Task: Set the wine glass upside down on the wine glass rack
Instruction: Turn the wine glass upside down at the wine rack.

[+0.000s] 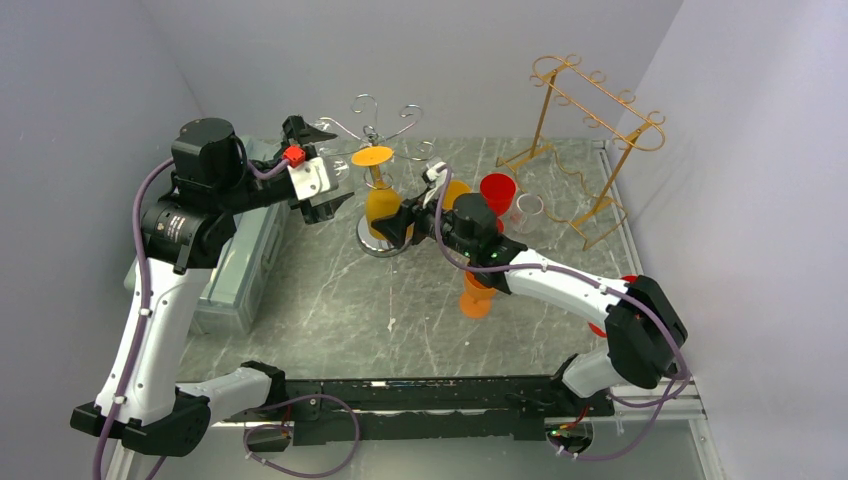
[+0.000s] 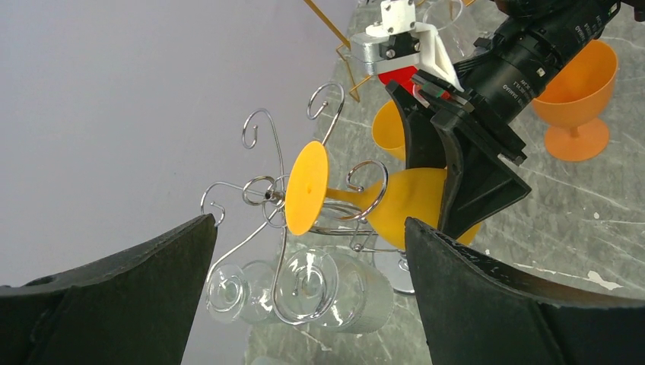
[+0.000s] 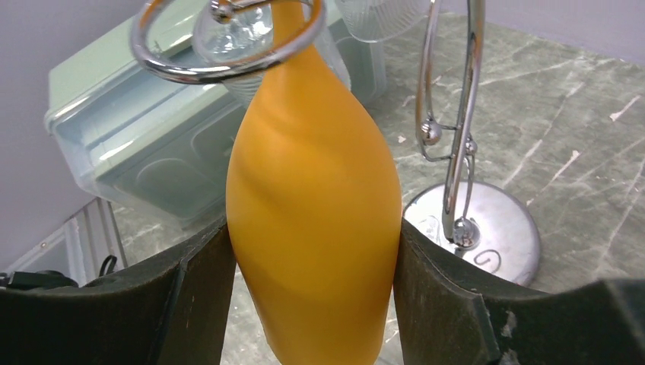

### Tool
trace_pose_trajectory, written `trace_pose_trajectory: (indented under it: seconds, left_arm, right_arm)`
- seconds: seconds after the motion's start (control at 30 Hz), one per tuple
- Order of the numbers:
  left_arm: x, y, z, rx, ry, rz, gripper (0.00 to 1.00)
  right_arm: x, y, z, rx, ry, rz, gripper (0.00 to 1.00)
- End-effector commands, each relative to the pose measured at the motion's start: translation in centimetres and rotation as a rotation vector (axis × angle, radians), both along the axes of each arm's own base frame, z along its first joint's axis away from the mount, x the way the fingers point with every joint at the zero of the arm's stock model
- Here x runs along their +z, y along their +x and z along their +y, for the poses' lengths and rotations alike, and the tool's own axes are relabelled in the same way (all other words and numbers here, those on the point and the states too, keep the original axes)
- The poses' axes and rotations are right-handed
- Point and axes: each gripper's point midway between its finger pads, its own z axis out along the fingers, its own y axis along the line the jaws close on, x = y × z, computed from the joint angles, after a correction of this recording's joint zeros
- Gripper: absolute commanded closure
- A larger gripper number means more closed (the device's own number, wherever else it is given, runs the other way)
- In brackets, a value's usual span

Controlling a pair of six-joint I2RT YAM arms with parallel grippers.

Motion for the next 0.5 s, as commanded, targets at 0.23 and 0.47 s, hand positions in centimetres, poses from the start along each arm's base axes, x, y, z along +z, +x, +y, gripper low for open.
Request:
trace_pose_trajectory:
  seconds: [0.23,0.47]
  left_arm:
    - [0.0,0.1,0.6,0.035,0.018,-0.016,0.00]
    - [-0.1,0.9,0.7,0.060,0.019,-0.022,0.01]
  right_arm:
    - [3.1,-1.4,0.6,0.067,0.091,-0.142,0.69]
    - [3.7,-1.7,-0.3,0.043,0.133,-0.235,0.69]
